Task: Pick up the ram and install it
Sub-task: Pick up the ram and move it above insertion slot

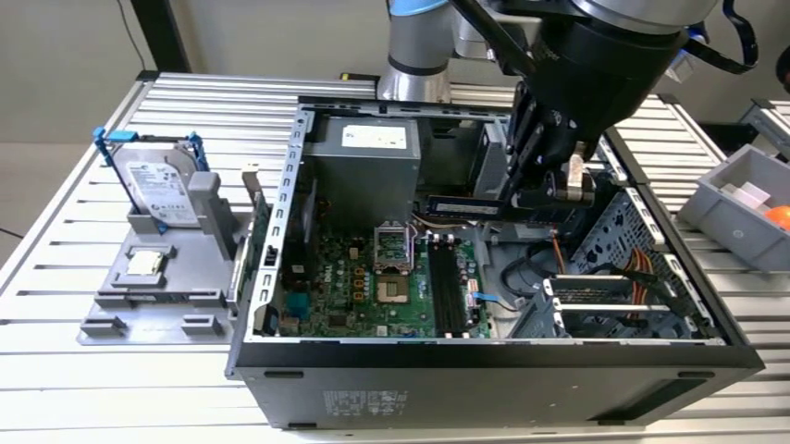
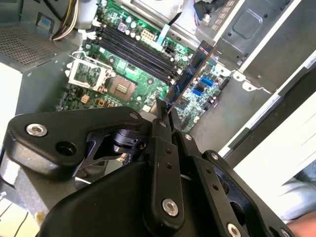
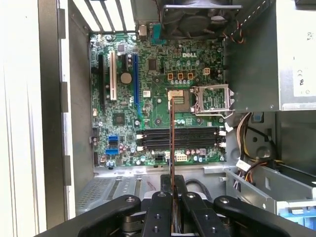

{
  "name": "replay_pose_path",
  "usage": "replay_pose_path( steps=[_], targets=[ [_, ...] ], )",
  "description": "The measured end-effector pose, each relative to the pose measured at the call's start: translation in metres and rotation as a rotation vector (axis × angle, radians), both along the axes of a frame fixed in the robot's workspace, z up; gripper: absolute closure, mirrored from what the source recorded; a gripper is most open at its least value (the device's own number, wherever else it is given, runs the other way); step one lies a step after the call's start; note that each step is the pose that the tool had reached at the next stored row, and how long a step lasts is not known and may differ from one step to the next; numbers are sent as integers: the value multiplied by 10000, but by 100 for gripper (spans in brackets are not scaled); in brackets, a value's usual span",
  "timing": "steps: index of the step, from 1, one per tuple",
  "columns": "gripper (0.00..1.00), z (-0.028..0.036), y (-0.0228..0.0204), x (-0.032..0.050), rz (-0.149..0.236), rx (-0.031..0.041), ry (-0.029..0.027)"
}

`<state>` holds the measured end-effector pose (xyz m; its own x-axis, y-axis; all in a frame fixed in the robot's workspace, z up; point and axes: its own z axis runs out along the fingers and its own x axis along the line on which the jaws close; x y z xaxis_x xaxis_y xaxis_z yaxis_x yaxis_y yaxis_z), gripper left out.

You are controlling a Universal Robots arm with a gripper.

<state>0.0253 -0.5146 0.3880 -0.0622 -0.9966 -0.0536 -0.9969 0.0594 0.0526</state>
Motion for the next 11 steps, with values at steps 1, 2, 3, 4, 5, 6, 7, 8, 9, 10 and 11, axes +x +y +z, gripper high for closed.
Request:
replay_pose_path(
  steps=[1, 2, 3, 4, 5, 6, 7, 8, 9, 10, 11],
  targets=[
    [100, 0, 0, 0, -1, -1, 0],
    [100, 0, 0, 0, -1, -3, 1],
    [100, 0, 0, 0, 0, -4, 0],
    [100, 0, 0, 1, 0, -5, 0],
    [100, 1, -1, 1, 0, -7, 1],
    [100, 0, 0, 1, 0, -7, 0],
    [100, 0, 2, 1, 0, -5, 0],
    [100, 0, 5, 2, 1, -6, 0],
    [100, 0, 12, 2, 1, -7, 0],
    [100, 0, 19, 1, 1, -6, 0],
    [100, 0, 27, 1, 0, -6, 0]
  ],
)
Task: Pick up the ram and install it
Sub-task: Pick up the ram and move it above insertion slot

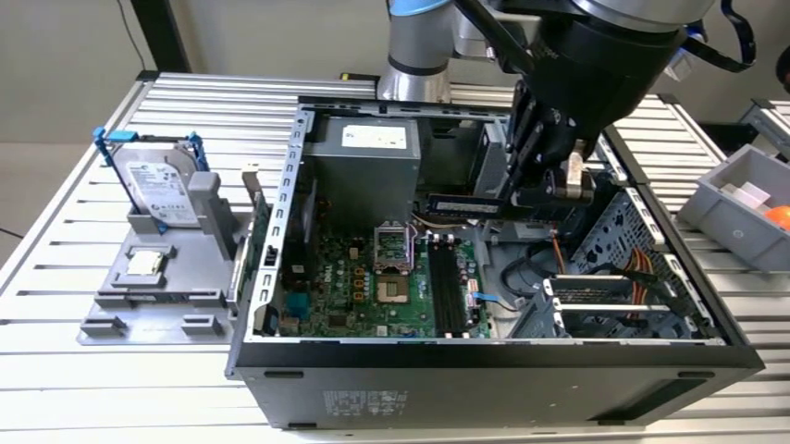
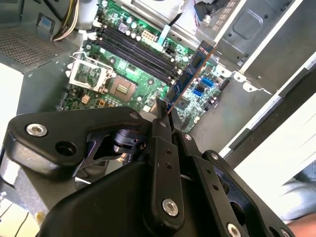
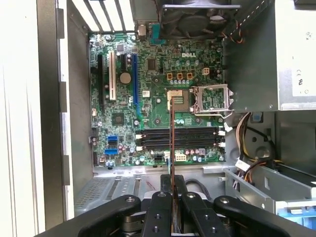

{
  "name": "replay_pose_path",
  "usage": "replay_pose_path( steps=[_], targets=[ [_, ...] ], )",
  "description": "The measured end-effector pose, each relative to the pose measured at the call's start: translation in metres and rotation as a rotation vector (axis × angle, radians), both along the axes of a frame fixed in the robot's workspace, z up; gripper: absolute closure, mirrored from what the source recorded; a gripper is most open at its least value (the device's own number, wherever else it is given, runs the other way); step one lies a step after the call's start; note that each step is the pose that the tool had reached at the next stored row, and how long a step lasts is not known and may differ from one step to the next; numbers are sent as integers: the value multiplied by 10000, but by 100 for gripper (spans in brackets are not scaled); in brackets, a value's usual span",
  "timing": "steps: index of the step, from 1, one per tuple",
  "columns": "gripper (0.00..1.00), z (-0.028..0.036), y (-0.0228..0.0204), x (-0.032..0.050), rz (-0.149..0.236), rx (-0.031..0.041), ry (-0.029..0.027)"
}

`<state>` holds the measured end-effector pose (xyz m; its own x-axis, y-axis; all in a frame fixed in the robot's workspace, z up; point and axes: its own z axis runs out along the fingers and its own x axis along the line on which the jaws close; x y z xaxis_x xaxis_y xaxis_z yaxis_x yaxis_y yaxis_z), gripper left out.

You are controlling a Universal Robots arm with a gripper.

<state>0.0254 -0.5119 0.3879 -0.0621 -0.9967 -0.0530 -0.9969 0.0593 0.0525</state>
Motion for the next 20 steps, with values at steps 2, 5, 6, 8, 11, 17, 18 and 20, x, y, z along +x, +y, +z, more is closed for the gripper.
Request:
replay_pose_path(
  steps=[2, 5, 6, 8, 11, 17, 18, 20],
  targets=[
    [100, 1, 17, 0, 0, -2, 1],
    [100, 1, 37, 0, 0, -2, 0],
    [100, 1, 45, 0, 0, -2, 0],
    [100, 0, 62, 0, 0, -1, 0],
    [100, 0, 99, -1, -1, -1, 1],
    [100, 1, 238, 0, 0, -2, 0],
    [100, 0, 256, 0, 0, -1, 0],
    [100, 0, 289, 0, 0, -2, 0]
  ],
)
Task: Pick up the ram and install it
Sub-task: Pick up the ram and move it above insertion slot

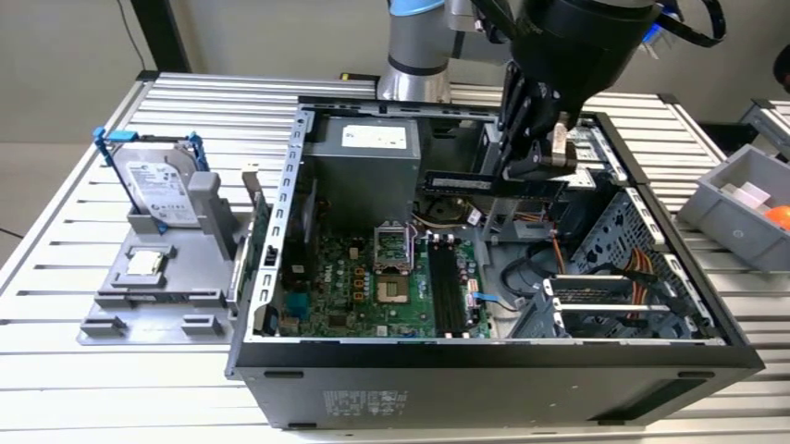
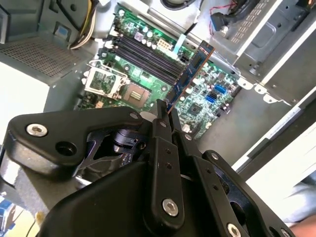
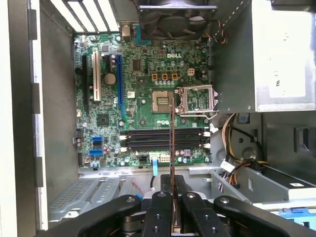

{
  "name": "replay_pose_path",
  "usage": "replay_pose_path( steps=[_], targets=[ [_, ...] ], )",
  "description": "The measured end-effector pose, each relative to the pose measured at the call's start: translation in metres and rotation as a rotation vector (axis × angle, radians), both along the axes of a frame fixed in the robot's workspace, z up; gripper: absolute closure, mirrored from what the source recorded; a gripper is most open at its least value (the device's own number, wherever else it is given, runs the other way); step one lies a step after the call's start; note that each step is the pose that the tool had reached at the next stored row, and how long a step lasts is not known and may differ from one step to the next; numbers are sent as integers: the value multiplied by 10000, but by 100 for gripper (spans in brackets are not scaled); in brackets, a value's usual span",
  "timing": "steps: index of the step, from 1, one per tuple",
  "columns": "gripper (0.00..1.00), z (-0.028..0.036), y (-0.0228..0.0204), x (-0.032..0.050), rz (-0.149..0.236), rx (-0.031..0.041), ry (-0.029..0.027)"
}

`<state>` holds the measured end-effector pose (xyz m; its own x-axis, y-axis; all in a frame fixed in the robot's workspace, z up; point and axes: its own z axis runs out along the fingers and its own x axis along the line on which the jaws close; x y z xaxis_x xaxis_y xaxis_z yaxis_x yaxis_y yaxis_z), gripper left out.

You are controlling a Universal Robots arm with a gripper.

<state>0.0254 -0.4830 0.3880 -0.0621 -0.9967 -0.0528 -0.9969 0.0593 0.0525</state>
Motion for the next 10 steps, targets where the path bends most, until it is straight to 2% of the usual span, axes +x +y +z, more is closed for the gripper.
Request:
replay_pose_path(
  steps=[10],
  targets=[
    [100, 0, 155, 0, 0, -1, 0]
  ],
)
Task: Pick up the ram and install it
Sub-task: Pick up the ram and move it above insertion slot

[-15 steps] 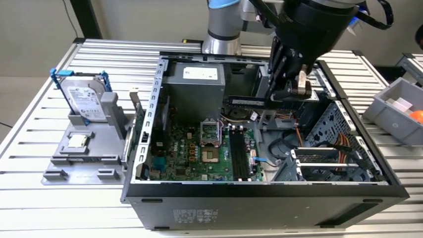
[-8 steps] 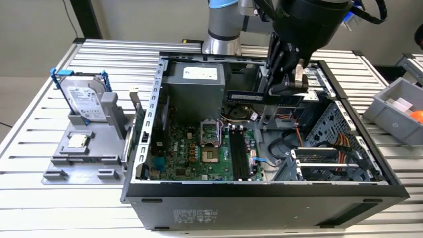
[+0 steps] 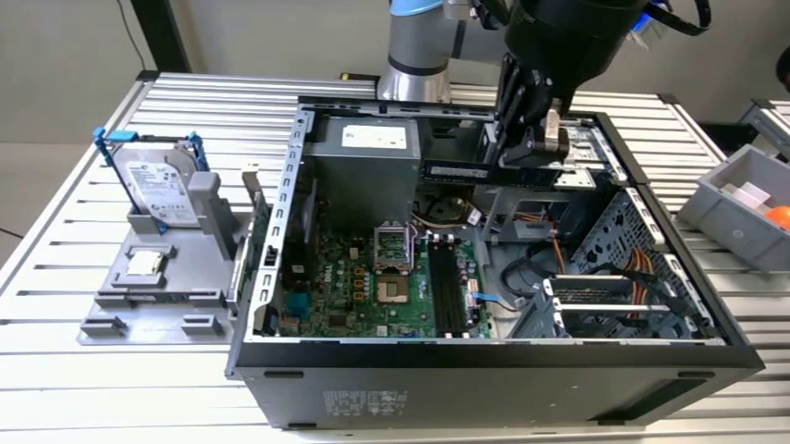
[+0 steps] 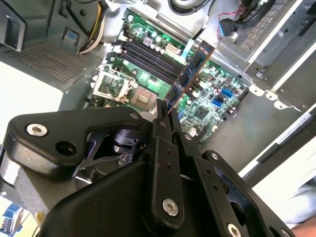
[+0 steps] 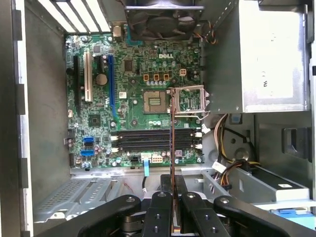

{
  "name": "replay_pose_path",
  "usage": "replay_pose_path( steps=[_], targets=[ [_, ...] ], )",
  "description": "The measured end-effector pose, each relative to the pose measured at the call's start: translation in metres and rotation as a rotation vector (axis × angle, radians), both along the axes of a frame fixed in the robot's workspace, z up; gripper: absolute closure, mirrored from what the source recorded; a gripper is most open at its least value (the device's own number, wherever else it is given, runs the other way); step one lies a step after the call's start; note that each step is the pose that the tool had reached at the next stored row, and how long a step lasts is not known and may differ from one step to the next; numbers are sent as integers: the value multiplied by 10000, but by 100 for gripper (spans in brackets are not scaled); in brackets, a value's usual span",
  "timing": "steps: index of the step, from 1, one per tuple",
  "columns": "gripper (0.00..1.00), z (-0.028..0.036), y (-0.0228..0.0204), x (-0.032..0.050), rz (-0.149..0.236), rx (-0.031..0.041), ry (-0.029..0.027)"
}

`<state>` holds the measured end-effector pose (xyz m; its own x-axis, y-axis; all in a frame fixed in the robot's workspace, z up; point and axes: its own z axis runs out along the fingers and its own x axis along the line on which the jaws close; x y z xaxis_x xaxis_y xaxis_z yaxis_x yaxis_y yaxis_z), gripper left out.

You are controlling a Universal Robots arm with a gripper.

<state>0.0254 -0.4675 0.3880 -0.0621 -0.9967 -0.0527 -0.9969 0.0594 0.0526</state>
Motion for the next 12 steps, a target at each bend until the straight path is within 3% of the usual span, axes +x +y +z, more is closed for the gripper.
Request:
replay_pose_path(
  steps=[4, 12],
  targets=[
    [100, 0, 42, 0, 17, 1, 0],
    [100, 0, 44, 0, 31, -47, 0]
  ],
)
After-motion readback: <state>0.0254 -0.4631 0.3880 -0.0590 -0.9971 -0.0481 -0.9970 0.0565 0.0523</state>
